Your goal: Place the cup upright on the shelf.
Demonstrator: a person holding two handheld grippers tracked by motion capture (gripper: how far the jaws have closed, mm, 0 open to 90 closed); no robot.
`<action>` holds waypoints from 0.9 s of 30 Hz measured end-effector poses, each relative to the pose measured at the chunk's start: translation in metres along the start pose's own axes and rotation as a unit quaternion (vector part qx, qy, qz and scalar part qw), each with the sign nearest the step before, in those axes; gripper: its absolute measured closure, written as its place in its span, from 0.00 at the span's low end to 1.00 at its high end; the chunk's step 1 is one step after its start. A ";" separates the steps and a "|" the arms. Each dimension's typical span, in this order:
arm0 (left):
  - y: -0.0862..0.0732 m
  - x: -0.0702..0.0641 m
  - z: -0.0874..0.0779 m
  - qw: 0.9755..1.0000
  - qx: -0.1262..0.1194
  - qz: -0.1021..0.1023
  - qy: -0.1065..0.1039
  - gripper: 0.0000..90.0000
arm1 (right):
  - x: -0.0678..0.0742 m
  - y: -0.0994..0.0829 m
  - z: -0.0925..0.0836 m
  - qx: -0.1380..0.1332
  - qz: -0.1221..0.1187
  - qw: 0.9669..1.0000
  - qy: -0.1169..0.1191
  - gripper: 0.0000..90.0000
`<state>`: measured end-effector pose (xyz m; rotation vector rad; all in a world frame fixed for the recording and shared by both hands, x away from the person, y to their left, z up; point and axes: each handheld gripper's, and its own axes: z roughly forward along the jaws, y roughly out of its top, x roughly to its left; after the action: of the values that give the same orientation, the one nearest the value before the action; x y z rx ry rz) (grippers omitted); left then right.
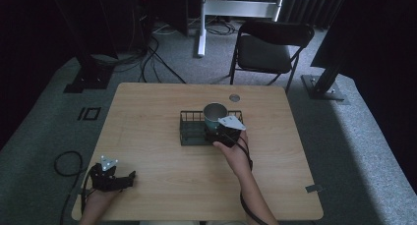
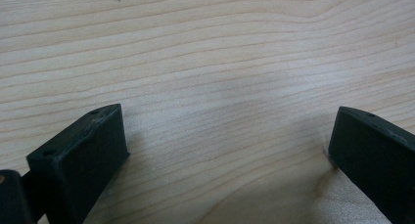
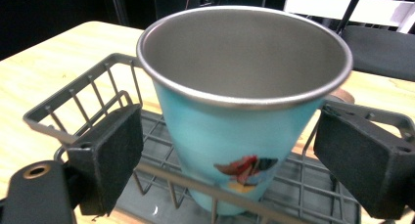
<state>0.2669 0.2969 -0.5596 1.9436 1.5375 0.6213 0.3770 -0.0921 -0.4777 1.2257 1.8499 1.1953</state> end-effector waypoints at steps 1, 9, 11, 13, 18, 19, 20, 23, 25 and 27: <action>0.000 0.000 0.000 1.000 0.000 0.000 0.000 0.02 | 0.000 0.000 -0.001 0.000 -0.002 1.000 0.000 0.12; 0.000 0.000 0.000 1.000 -0.001 -0.002 0.000 0.02 | -0.007 -0.005 -0.012 0.000 -0.002 1.000 0.000 0.12; 0.000 0.000 0.000 1.000 -0.001 -0.002 0.000 0.02 | -0.009 -0.007 -0.014 0.001 -0.001 1.000 0.001 0.12; 0.000 0.000 0.000 1.000 -0.001 -0.002 0.000 0.02 | -0.011 -0.009 -0.016 0.002 -0.003 1.000 0.000 0.12; 0.000 0.000 0.000 1.000 -0.001 -0.001 0.000 0.02 | -0.017 -0.015 -0.023 0.004 -0.005 1.000 -0.002 0.12; 0.000 0.000 0.000 1.000 -0.001 -0.001 0.000 0.02 | -0.018 -0.017 -0.024 0.004 -0.004 1.000 -0.002 0.12; 0.000 0.000 0.000 1.000 -0.001 -0.001 0.000 0.02 | -0.020 -0.018 -0.025 0.004 -0.005 1.000 -0.002 0.12; 0.000 0.000 0.000 1.000 -0.001 -0.001 0.000 0.02 | -0.023 -0.021 -0.029 0.003 -0.005 1.000 -0.003 0.12; 0.000 0.000 0.000 1.000 -0.001 -0.001 0.000 0.02 | -0.026 -0.023 -0.032 0.003 -0.001 1.000 -0.004 0.12; 0.000 0.000 0.000 1.000 -0.001 -0.001 0.000 0.02 | -0.029 -0.025 -0.035 0.003 -0.001 1.000 -0.007 0.12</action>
<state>0.2669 0.2967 -0.5597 1.9411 1.5383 0.6213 0.3494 -0.1348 -0.4867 1.2314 1.8466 1.1779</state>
